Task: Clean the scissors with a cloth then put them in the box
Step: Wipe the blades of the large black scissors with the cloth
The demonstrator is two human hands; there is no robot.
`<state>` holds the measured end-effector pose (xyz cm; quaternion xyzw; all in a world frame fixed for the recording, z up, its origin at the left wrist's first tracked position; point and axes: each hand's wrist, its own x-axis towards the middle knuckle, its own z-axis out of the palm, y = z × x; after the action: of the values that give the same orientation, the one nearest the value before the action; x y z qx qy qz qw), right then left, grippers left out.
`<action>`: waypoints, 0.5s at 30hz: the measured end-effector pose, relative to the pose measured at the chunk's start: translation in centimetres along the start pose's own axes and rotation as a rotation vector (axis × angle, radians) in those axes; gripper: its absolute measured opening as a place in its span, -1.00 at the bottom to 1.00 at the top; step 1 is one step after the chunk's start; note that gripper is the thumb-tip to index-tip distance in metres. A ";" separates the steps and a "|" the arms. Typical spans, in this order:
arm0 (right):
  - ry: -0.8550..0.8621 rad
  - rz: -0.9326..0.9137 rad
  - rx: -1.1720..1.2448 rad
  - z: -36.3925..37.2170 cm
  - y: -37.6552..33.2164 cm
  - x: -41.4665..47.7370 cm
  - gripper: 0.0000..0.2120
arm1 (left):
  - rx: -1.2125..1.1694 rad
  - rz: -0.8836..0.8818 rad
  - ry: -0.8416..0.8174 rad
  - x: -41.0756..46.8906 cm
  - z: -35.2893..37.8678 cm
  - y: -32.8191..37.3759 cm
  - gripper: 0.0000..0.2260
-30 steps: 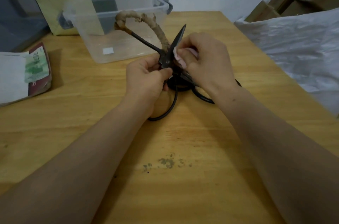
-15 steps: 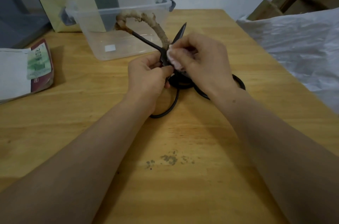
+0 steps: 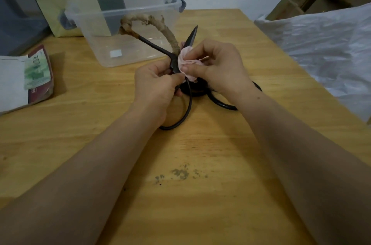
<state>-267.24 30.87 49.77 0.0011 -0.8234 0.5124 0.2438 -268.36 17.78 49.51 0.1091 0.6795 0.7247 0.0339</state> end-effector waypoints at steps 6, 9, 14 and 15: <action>-0.044 0.023 0.105 -0.3 -0.1 0.3 -0.73 | -0.001 0.001 -0.007 0.1 0.0 0.0 -0.79; -0.043 0.037 0.102 -0.2 -0.1 0.6 -0.72 | -0.003 -0.008 0.001 0.1 0.0 0.0 -0.78; 0.023 0.088 0.130 0.4 0.0 0.9 -0.76 | -0.009 -0.014 0.009 0.2 0.1 -0.1 -0.76; 0.062 0.098 0.123 0.6 0.0 0.9 -0.76 | -0.009 -0.013 0.008 0.1 0.1 -0.1 -0.75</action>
<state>-268.26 30.63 49.93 -0.0401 -0.7815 0.5732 0.2432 -268.48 17.97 49.41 0.1018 0.6772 0.7279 0.0363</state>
